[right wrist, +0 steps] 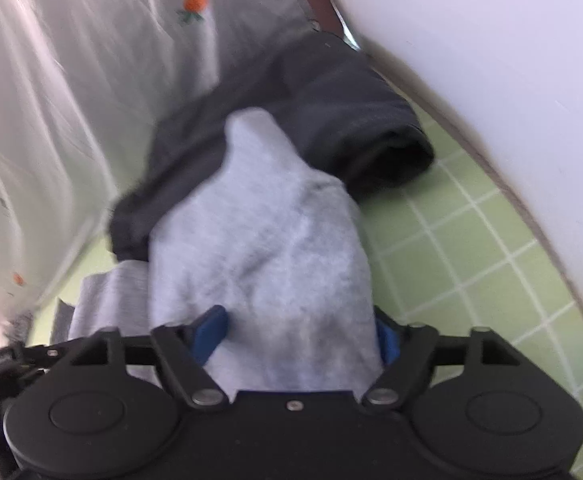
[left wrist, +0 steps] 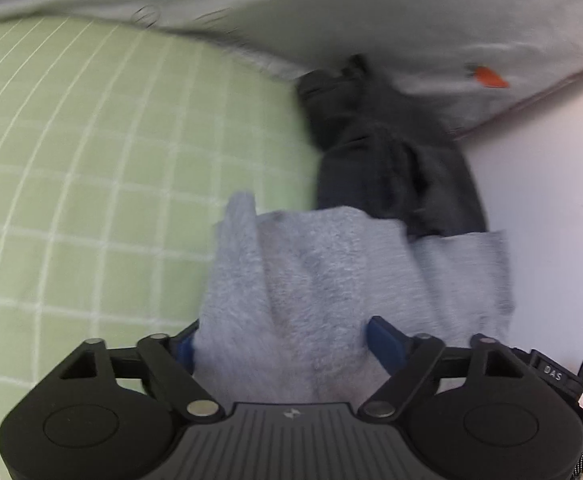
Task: Fold clothes
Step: 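Carry the folded hoodie with both grippers onto the black garment stack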
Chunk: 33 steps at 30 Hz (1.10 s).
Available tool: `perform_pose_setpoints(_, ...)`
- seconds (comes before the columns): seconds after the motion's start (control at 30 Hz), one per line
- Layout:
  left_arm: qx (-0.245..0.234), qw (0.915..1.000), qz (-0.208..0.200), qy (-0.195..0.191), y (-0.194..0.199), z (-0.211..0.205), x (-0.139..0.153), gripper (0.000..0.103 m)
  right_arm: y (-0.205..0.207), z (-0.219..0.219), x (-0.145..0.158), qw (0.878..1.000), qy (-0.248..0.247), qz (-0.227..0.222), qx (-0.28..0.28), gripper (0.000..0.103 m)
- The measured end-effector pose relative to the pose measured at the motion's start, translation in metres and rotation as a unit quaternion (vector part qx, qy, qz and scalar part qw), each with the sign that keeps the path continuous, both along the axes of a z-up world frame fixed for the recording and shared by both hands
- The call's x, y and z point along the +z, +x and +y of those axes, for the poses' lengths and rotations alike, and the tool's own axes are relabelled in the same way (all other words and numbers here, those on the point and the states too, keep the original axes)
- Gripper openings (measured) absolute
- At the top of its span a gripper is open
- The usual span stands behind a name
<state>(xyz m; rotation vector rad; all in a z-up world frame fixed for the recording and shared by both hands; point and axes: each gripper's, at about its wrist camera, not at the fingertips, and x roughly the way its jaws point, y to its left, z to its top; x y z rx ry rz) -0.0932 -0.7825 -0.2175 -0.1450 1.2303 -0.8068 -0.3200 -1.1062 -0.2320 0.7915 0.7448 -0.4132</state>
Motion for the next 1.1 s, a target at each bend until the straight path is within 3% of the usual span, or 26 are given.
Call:
perform_pose_setpoints(0.13,-0.002,0.9981,0.049,-0.038,0.001,-0.002,-0.018,0.096,0.004,0.006,-0.007,1.000,0.018,-0.008,0.008,0.089)
perform_pose_setpoints(0.17,-0.008,0.9976,0.055,-0.041,-0.001,-0.006,-0.022,0.097,0.008,0.006,-0.010,1.000,0.027,-0.013,0.008,0.095)
perform_pose_setpoints(0.3,-0.039,0.9974,0.038,-0.047,-0.011,-0.023,-0.024,0.101,0.020,0.012,-0.014,0.998,0.045,-0.029,0.028,0.093)
perform_pose_setpoints(0.37,-0.050,0.9963,0.045,-0.053,-0.014,-0.026,-0.025,0.082,0.017,0.015,-0.008,0.997,0.051,-0.043,0.034,0.066)
perform_pose_setpoints(0.4,-0.057,0.9958,0.044,-0.056,-0.016,-0.027,-0.023,0.054,0.015,0.017,-0.005,0.997,0.054,-0.051,0.037,0.060)
perform_pose_setpoints(0.47,-0.072,0.9953,0.029,-0.058,-0.022,-0.027,-0.017,0.044,0.012,0.020,0.002,0.995,0.060,-0.067,0.043,0.041)
perform_pose_setpoints(0.5,-0.079,0.9948,0.024,-0.059,-0.025,-0.026,-0.013,0.039,0.010,0.022,0.005,0.994,0.063,-0.074,0.046,0.038)
perform_pose_setpoints(0.7,-0.110,0.9893,0.025,-0.092,-0.043,-0.021,0.025,0.033,-0.006,0.034,0.033,0.990,0.067,-0.112,0.057,0.035)
perform_pose_setpoints(0.83,-0.119,0.9837,0.008,-0.135,-0.050,-0.020,0.059,0.033,-0.027,0.036,0.062,0.987,0.066,-0.145,0.029,0.035)
perform_pose_setpoints(0.93,-0.127,0.9791,-0.025,-0.157,-0.047,-0.030,0.084,0.033,-0.031,0.033,0.088,0.984,0.043,-0.172,0.021,0.035)
perform_pose_setpoints(1.1,-0.130,0.9717,-0.075,-0.183,-0.018,-0.061,0.109,0.033,0.011,0.002,0.124,0.980,-0.022,-0.193,0.033,0.035)
